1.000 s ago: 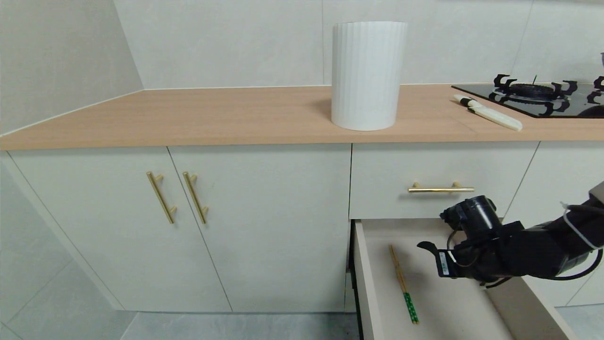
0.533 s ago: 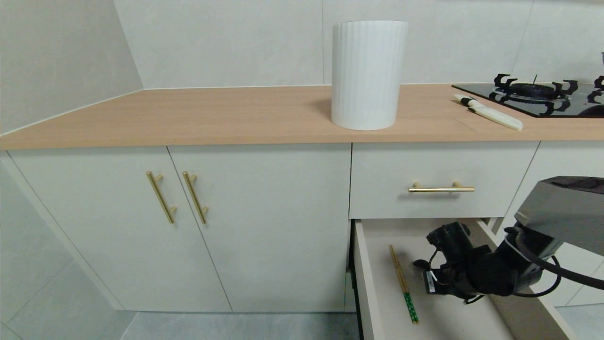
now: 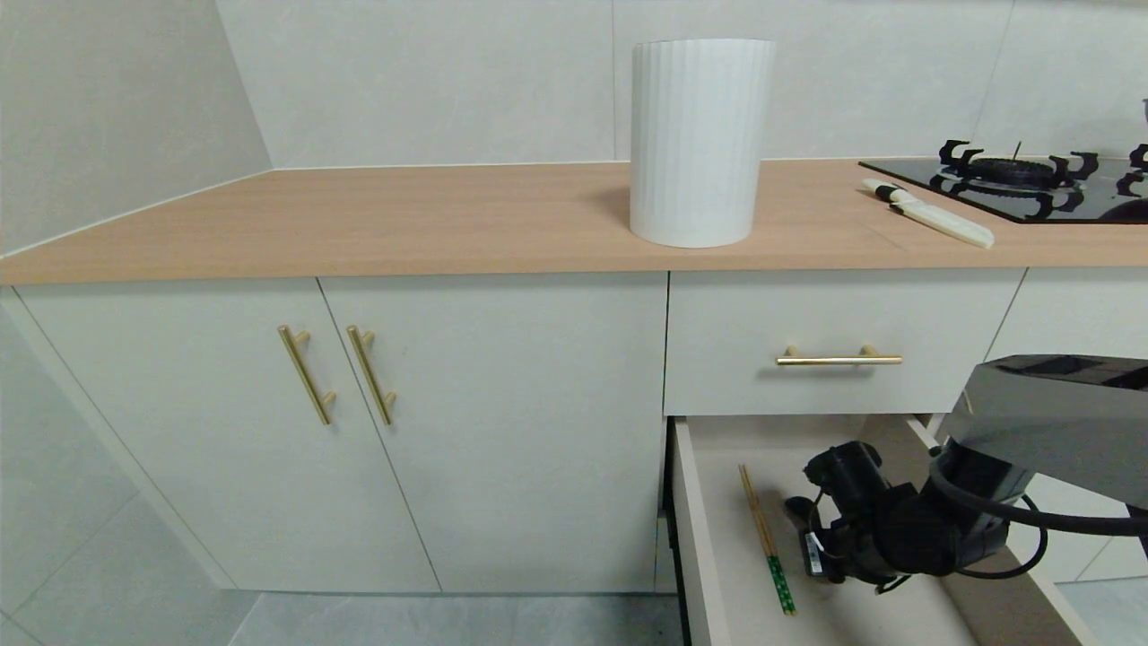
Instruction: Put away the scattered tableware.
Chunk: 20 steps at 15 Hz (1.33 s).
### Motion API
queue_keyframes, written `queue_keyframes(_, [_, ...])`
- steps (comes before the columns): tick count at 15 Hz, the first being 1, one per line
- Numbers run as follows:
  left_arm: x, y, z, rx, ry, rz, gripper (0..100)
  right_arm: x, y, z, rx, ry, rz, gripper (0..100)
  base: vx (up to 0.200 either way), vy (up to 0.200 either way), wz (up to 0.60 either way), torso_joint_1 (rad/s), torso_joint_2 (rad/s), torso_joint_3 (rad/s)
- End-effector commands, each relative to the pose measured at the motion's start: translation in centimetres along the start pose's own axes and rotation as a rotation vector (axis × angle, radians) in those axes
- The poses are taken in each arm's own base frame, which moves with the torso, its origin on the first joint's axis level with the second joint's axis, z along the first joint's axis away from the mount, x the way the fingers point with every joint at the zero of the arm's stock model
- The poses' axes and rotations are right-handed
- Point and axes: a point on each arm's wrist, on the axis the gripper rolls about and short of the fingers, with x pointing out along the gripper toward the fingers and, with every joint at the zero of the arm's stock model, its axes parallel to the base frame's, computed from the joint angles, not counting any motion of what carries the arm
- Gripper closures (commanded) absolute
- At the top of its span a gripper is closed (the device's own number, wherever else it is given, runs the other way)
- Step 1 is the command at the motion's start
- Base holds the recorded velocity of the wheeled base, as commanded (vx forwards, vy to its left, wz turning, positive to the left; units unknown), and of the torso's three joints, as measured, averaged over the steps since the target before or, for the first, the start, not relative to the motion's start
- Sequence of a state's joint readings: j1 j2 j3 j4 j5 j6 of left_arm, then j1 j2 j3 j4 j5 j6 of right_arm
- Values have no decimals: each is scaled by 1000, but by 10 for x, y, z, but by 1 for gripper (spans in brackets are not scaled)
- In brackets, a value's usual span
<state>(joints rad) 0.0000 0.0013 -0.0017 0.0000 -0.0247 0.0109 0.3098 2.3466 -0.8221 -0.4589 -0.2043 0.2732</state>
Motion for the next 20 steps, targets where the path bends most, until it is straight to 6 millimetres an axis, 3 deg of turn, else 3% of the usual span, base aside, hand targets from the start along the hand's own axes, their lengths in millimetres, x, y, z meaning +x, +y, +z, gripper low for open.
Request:
queue_keyframes(1, [0,0,0,0,0,0,0,3,0,-1,-2,6,-2,100,0,0,0,0,0,0])
queue_keyframes(6, [0,0,0,0,0,0,0,3,0,-2,-3,8,-2,100,0,0,0,0,0,0])
queue_keyframes(7, [0,0,0,0,0,0,0,3,0,-1,-3,6,-2,0,0,0,0,0,0,0])
queue_keyframes(14, [0,0,0,0,0,0,0,0,0,0,0,1,0,0,0,0,0,0,0,0])
queue_keyframes(20, [0,0,0,0,2,0,0,-101,-14,13,26,-186,20,0,0,0,0,0,0,0])
